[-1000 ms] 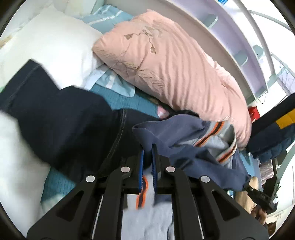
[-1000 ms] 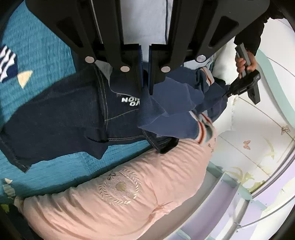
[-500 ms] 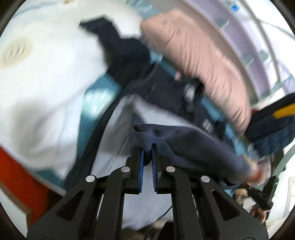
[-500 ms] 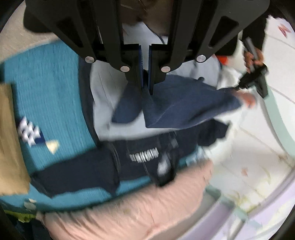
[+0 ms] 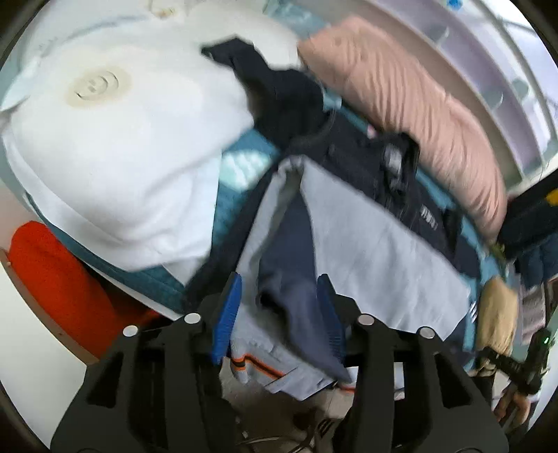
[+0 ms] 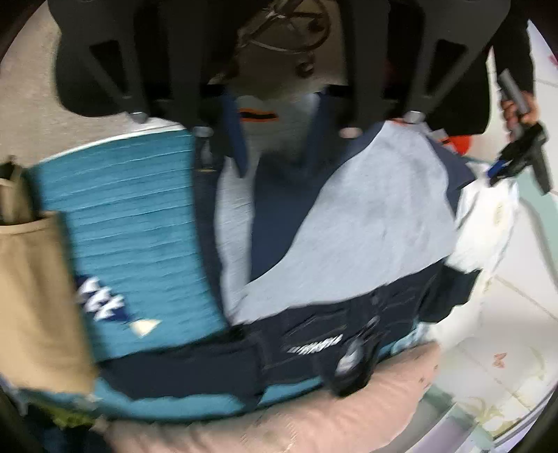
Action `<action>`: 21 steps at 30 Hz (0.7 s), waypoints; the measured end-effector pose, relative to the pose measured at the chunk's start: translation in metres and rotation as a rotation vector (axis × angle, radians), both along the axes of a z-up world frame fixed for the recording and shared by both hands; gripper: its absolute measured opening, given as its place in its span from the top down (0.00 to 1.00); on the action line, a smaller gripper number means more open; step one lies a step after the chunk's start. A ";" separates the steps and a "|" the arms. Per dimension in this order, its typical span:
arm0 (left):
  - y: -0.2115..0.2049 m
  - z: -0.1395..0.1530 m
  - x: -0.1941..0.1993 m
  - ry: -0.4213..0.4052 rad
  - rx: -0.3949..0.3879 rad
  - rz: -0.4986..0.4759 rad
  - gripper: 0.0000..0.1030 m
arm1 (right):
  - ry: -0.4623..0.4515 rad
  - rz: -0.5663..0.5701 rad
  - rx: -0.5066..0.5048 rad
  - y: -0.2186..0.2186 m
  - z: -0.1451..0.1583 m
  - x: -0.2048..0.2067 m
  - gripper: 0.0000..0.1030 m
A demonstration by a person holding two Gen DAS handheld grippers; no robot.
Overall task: Fold large clothes
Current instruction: 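Lift the jacket hem with both grippers and fold it toward the collar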
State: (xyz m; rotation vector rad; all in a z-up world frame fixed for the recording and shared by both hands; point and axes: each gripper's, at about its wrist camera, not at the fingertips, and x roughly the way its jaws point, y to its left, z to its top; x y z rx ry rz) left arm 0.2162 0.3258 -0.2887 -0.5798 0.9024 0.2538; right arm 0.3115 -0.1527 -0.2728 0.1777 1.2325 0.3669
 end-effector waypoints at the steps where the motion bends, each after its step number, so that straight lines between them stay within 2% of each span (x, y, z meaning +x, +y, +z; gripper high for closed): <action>1: 0.000 0.006 0.001 -0.017 -0.004 -0.005 0.55 | -0.013 -0.019 -0.016 -0.005 0.004 -0.002 0.54; 4: -0.005 0.006 0.014 -0.019 -0.049 -0.054 0.53 | -0.010 -0.005 0.007 -0.007 0.003 0.004 0.55; 6: -0.015 -0.007 0.031 0.019 -0.061 -0.088 0.53 | -0.004 0.017 0.016 0.005 -0.001 0.009 0.57; 7: -0.022 -0.015 0.038 0.035 -0.089 -0.113 0.53 | 0.000 0.048 0.043 0.020 -0.006 0.013 0.61; 9: -0.034 -0.037 0.054 0.113 -0.113 -0.124 0.43 | 0.031 0.099 0.064 0.039 -0.017 0.016 0.81; 10: -0.037 -0.054 0.061 0.211 -0.091 -0.116 0.42 | 0.073 0.130 0.049 0.055 -0.033 0.021 0.93; 11: -0.037 -0.072 0.064 0.306 -0.078 -0.097 0.43 | 0.106 0.136 0.024 0.061 -0.044 0.024 0.96; 12: -0.035 -0.082 0.063 0.343 -0.094 -0.084 0.43 | 0.158 0.130 -0.028 0.064 -0.063 0.027 0.97; 13: -0.031 -0.088 0.058 0.333 -0.129 -0.067 0.43 | 0.202 0.118 -0.068 0.064 -0.081 0.030 1.00; 15: -0.024 -0.088 0.049 0.307 -0.160 -0.060 0.43 | 0.242 0.075 -0.013 0.052 -0.095 0.033 1.00; 18: -0.011 -0.078 0.034 0.251 -0.200 -0.039 0.43 | 0.236 0.094 -0.035 0.054 -0.088 0.034 1.00; 21: 0.007 -0.067 0.018 0.167 -0.211 0.015 0.42 | 0.192 0.100 -0.027 0.060 -0.071 0.030 0.95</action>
